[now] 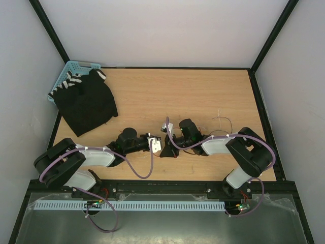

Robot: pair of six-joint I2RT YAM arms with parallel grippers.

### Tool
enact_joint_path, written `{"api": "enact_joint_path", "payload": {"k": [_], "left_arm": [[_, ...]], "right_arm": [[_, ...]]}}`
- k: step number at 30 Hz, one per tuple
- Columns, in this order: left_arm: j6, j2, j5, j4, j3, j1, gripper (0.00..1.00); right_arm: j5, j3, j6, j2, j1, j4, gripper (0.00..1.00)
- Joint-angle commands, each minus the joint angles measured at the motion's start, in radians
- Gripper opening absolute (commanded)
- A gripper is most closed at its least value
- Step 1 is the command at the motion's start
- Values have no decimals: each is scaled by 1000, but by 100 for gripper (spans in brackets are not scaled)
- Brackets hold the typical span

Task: Zip-tie the wires
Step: Tie the cable at the center of the board.

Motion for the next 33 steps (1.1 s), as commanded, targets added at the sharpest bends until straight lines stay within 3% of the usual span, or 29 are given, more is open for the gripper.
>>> {"api": "enact_joint_path", "payload": {"k": [1, 33], "left_arm": [[13, 13, -13, 20, 17, -7, 0], [66, 19, -77, 25, -10, -41, 0]], "right_arm": [[-24, 23, -15, -14, -2, -30, 0], [-30, 39, 36, -23, -17, -29, 0]]}}
